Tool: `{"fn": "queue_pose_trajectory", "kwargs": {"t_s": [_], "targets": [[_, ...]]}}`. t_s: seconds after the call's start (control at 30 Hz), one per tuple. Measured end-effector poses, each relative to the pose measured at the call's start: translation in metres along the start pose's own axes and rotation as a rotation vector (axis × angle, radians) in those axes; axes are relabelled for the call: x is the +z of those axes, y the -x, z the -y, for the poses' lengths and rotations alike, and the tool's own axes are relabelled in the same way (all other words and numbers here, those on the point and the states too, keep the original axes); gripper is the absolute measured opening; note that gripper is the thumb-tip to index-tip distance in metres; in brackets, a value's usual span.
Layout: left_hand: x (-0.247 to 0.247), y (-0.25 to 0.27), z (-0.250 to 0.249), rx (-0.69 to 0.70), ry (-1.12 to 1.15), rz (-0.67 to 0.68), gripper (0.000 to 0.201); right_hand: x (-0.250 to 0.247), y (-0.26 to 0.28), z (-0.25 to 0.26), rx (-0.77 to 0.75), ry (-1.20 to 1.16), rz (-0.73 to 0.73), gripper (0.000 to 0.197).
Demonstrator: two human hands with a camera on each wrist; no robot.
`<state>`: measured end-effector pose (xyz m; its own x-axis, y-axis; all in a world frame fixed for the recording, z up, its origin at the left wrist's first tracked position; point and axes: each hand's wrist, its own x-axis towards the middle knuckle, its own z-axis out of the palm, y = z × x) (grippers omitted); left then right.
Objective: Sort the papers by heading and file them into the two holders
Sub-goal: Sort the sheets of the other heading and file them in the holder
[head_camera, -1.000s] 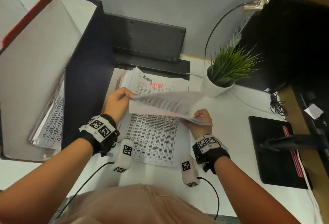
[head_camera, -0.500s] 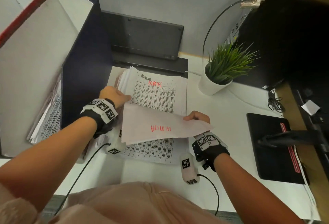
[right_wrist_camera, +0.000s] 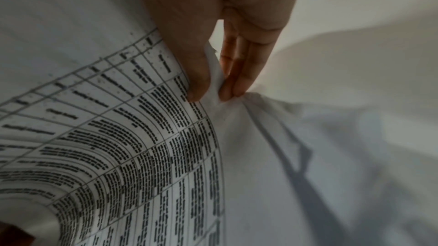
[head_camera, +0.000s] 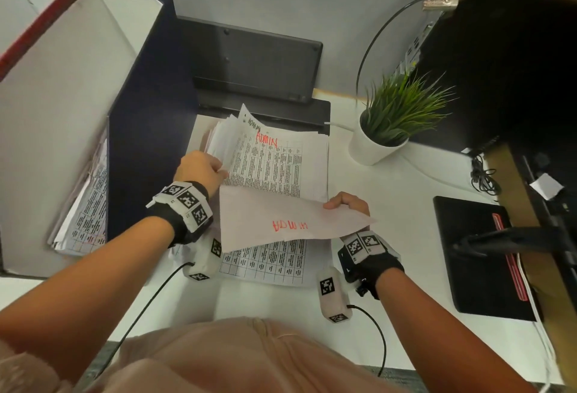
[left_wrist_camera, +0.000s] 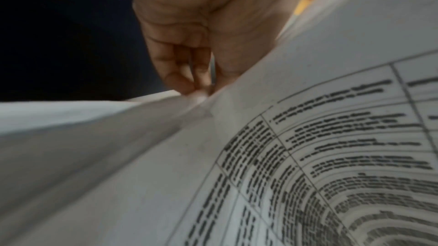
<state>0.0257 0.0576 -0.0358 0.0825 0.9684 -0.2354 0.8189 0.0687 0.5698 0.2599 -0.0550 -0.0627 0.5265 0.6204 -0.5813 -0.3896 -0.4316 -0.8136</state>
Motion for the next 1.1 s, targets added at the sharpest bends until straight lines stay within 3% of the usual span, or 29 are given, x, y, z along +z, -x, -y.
{"fn": "queue_pose_trajectory", "kwargs": {"t_s": [0.03, 0.13, 0.23, 0.3, 0.43, 0.5, 0.57, 0.7, 0.83, 0.9, 0.97, 1.1], "targets": [[0.002, 0.003, 0.002, 0.044, 0.050, -0.050, 0.010, 0.000, 0.000, 0.000, 0.042, -0.001, 0.006, 0.028], [0.008, 0.012, 0.007, 0.135, 0.304, -0.148, 0.019, -0.004, 0.000, 0.001, 0.007, 0.049, 0.052, 0.017], [0.008, 0.015, 0.011, 0.132, 0.566, -0.069, 0.032, -0.007, -0.002, -0.004, -0.210, 0.132, 0.063, 0.039], [0.006, 0.016, 0.012, 0.085, 0.701, 0.002, 0.034, -0.006, -0.001, -0.007, -0.384, 0.356, 0.054, 0.046], [0.007, 0.016, 0.009, 0.017, 0.833, 0.071, 0.035, -0.002, -0.003, -0.006, -0.396, 0.600, -0.063, 0.035], [0.007, 0.015, 0.008, 0.016, 0.866, 0.096, 0.040, -0.001, -0.004, -0.005, -0.371, 0.510, -0.024, 0.055], [0.006, 0.013, 0.009, 0.036, 0.906, 0.153, 0.047, -0.002, 0.000, -0.003, -0.387, 0.466, 0.014, 0.061], [0.006, 0.011, 0.009, 0.033, 0.894, 0.194, 0.049, -0.003, -0.001, -0.005, -0.362, 0.514, 0.028, 0.048], [0.005, 0.009, 0.007, -0.066, 0.923, 0.258, 0.027, 0.002, 0.001, 0.000, -0.341, 0.539, 0.001, 0.037], [0.004, 0.009, 0.007, -0.117, 0.934, 0.307, 0.042, 0.008, 0.004, 0.004, -0.393, 0.533, 0.016, 0.035], [0.002, 0.013, 0.001, -0.052, 0.829, 0.303, 0.045, 0.013, 0.009, 0.010, -0.413, 0.451, 0.030, 0.036], [-0.001, 0.028, -0.010, 0.206, 0.512, 0.154, 0.033, 0.027, 0.021, 0.018, -0.512, 0.328, 0.037, 0.036]]}}
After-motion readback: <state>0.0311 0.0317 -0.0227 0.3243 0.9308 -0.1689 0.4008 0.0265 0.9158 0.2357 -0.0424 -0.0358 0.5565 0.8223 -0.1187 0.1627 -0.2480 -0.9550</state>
